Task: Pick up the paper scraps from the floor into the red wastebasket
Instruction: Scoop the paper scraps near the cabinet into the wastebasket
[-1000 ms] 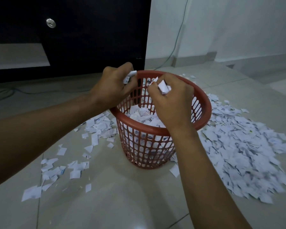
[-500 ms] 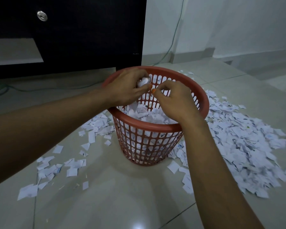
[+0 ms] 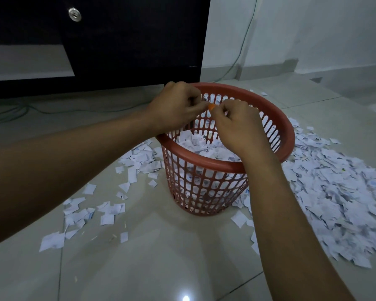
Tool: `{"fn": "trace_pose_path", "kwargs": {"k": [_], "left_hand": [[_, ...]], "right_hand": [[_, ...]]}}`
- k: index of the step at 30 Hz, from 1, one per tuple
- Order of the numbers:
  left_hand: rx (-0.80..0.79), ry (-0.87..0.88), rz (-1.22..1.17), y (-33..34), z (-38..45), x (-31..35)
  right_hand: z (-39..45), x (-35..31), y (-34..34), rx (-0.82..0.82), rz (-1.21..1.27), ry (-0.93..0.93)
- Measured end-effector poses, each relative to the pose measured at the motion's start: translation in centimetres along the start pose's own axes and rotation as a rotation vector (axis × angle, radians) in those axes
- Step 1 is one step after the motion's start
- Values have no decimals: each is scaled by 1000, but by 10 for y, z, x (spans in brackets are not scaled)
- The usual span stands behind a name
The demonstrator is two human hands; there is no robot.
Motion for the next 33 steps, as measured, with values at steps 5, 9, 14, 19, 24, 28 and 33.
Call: {"fn": "trace_pose_path", "kwargs": {"k": [5,9,14,19,24,28,33], "left_hand": [[-98,28,13,6,-7,-2],[-48,53,62,0,-12,-9],[68,65,69,-26,-25,-17],[125,86,125,-48,-48,-31],[37,42,187,-55,-85,-54],[-25,-51,289,-58,-127,-91],[-163,-211,349,-39,-190,-145]], "right_hand": [[0,8,30,-163,-93,39],[3,-7,10,8,46,-33],[-6,-39,-4,105,204,-122],[-31,-92,9,149,334,-307],[-65,-127,48,182,406,-429],[-86,-131,111,10,427,-439],[-114,-108,196,-226,325,-399]]}}
Point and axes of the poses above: each hand's wrist, its own z-axis towards the middle knuckle, its own y-axis out of the palm, x = y × z, the point moved 10 cm from there along z, towards the middle knuckle, and after that the axes turned 2 degrees about y, right-handed, at the moved point
